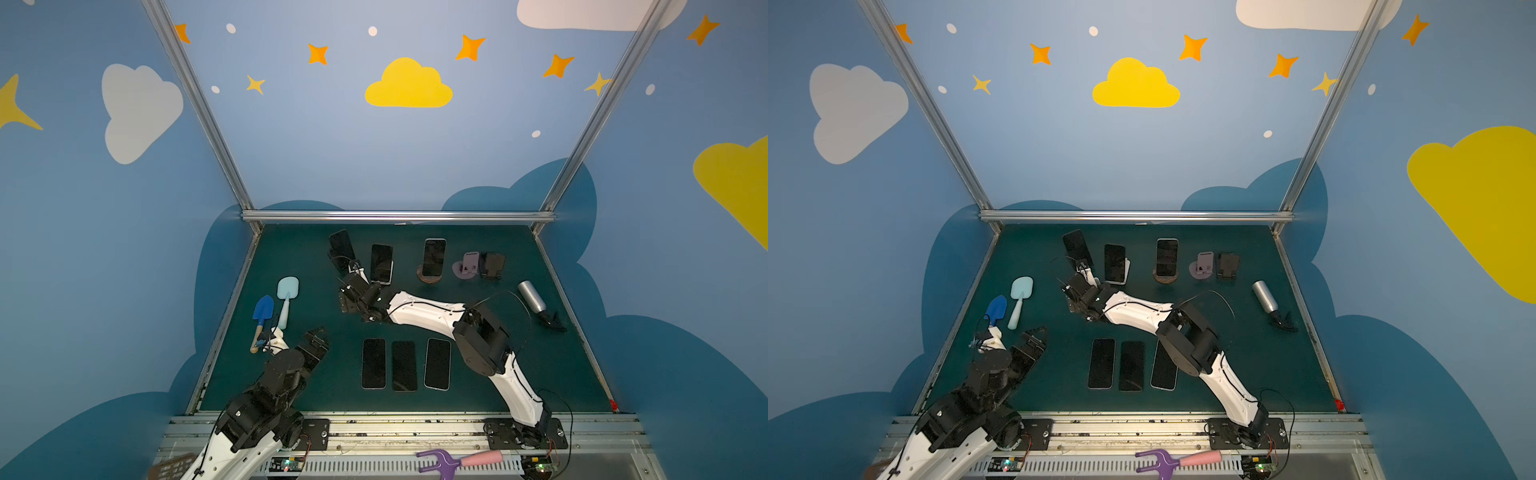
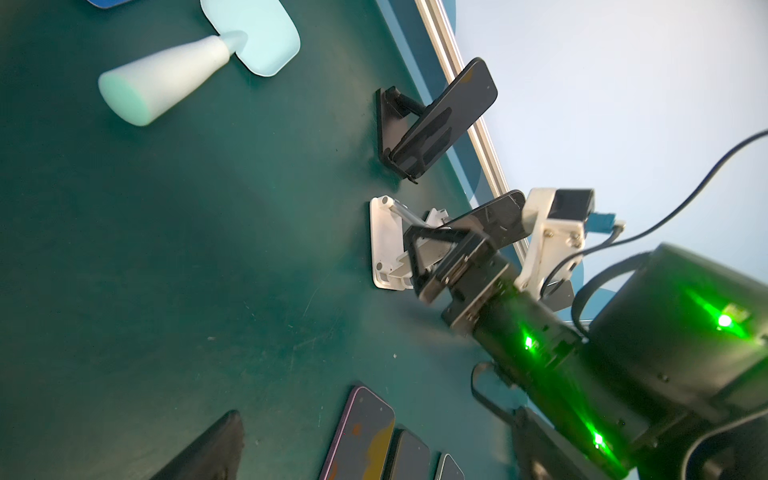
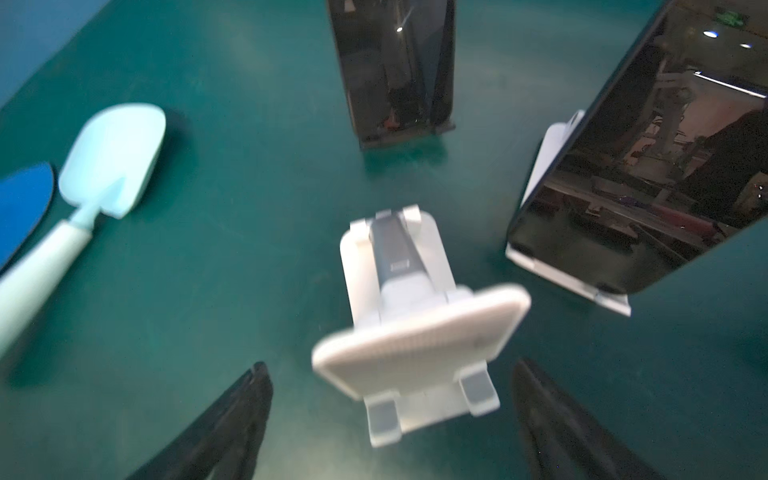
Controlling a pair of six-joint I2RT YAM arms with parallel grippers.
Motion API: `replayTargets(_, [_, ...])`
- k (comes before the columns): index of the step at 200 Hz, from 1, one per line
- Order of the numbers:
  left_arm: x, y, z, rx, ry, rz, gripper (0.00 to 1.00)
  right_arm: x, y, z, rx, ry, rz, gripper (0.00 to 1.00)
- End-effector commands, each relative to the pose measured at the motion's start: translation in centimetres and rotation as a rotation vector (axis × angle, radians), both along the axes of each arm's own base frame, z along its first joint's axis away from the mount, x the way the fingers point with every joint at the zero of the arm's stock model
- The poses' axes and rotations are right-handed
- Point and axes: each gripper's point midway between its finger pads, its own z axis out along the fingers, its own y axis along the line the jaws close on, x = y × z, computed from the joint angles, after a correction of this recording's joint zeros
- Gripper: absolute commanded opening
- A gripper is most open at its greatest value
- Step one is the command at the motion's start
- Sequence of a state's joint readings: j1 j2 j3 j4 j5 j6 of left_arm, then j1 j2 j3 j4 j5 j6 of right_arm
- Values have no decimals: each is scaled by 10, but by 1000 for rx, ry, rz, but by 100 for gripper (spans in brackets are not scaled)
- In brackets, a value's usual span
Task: Remove the phone from the phone stand
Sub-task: 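Lift the small white stand off the table with the right gripper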
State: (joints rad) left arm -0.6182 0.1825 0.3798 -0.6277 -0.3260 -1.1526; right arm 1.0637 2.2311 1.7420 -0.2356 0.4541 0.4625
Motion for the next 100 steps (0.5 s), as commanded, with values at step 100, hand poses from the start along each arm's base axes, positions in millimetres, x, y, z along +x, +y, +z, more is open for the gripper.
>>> replayTargets(100, [7,-17,4,-6,-9,-68,100,13,11,29,41,81,213,93])
